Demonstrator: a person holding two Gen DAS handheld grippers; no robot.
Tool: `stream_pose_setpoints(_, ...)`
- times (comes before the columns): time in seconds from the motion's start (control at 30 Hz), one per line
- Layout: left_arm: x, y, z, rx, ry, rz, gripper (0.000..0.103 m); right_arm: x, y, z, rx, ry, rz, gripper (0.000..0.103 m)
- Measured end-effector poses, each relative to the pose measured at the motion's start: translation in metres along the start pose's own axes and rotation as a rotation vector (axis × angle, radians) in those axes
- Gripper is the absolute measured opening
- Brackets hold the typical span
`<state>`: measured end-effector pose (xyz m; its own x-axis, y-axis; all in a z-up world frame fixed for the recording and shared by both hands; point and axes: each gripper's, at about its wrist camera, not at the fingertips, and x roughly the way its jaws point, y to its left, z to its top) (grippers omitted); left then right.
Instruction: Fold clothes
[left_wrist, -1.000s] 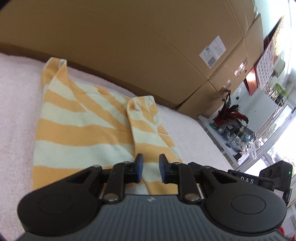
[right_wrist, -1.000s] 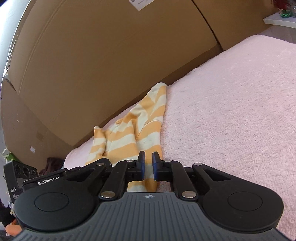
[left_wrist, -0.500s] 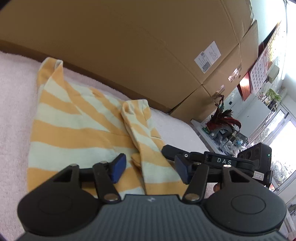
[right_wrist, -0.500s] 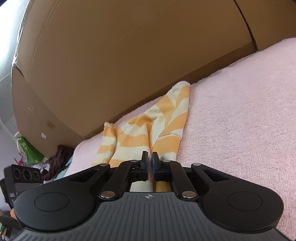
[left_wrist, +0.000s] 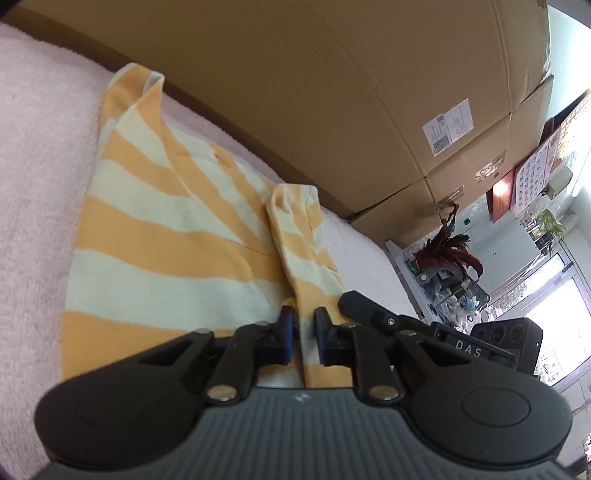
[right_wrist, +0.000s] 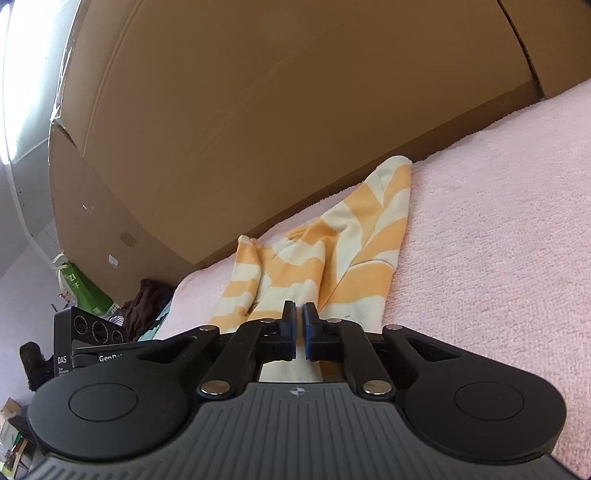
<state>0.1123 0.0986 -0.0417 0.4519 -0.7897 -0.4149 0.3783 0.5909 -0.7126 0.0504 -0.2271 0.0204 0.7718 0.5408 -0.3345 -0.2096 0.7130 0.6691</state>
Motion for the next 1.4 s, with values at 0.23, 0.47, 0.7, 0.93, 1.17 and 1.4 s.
stream_pose_setpoints(0.23, -0.001, 0.0, 0.0, 0.001, 0.0, 0.005, 0.016, -0.007, -0.01, 0.0, 0.068, -0.031, -0.054, 0.01)
stream_pose_setpoints(0.47, -0.007, -0.023, -0.007, 0.155, -0.019, -0.006, 0.061, -0.003, 0.004, -0.005, -0.017, 0.039, 0.006, 0.039)
stream_pose_setpoints(0.7, -0.004, -0.019, -0.006, 0.145, -0.017, 0.013, 0.045, -0.005, -0.003, -0.002, 0.021, 0.024, -0.036, 0.007)
stream_pose_setpoints(0.93, -0.006, -0.012, -0.003, 0.085, -0.017, -0.047, 0.059, -0.006, -0.011, 0.001, 0.059, 0.008, -0.079, 0.013)
stream_pose_setpoints(1.17, -0.006, -0.032, -0.014, 0.211, 0.009, -0.065, 0.102, -0.007, -0.004, 0.0, 0.04, 0.002, -0.05, 0.03)
stream_pose_setpoints(1.4, -0.009, -0.023, -0.009, 0.151, 0.02, -0.092, 0.077, -0.014, 0.008, -0.005, 0.074, -0.02, 0.045, 0.088)
